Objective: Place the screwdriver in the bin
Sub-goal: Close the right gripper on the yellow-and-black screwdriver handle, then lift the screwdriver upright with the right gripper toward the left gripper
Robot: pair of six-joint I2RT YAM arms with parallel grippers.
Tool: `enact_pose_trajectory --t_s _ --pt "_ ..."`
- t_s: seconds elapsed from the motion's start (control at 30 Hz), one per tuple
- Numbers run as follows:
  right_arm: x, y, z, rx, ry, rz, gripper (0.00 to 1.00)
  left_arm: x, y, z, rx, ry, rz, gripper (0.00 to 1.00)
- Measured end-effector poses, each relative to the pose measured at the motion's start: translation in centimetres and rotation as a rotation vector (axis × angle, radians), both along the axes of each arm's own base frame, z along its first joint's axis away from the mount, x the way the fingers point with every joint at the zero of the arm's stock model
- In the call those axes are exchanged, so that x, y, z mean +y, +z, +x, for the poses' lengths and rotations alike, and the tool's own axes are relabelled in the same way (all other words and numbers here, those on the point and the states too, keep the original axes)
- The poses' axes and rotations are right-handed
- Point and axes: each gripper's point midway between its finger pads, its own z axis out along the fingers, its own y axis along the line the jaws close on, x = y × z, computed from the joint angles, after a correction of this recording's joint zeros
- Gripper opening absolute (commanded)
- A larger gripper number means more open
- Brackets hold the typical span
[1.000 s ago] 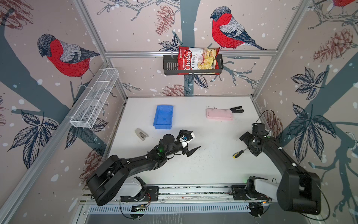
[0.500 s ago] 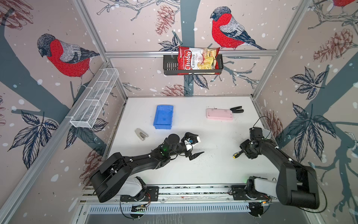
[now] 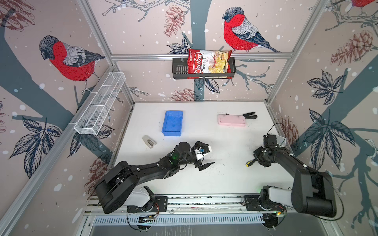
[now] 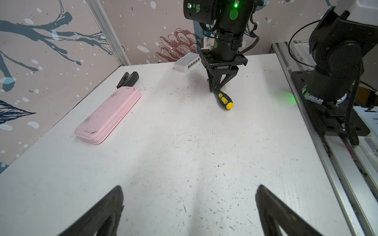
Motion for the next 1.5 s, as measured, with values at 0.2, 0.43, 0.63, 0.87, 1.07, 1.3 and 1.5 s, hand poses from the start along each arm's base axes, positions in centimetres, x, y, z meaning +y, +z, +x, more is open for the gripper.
enact_pose_trajectory --t_s 0.2,0.43,0.63,0.87,1.07,1.3,1.5 --pt "-0.3 0.2 0.4 -0.016 -0.006 -0.009 0.01 0.0 0.1 0.0 -0.003 0.003 -0.002 0.99" --pt "-0.1 1.3 0.6 -0.022 0.021 -0.012 0.0 0.0 -0.3 0.2 0.013 0.012 0.005 0.99" --pt "0.1 2.3 1.1 -0.066 0.05 -0.009 0.0 0.0 -0.1 0.3 0.034 0.022 -0.009 0.99" --pt "1.9 4.6 3.1 -0.171 0.135 0.015 0.0 -0.5 1.1 1.5 0.097 0.085 -0.051 0.99" --pt "5.2 7.7 6.0 -0.32 0.292 0.032 0.0 -0.5 2.5 3.6 0.212 0.16 -0.126 0.99" --pt "11.6 13.2 9.4 -0.57 0.53 0.032 0.0 -0.3 5.1 7.7 0.395 0.293 -0.257 0.99" --pt "16.8 18.4 10.7 -0.797 0.703 0.029 0.0 -0.7 5.3 8.6 0.551 0.293 -0.319 0.97"
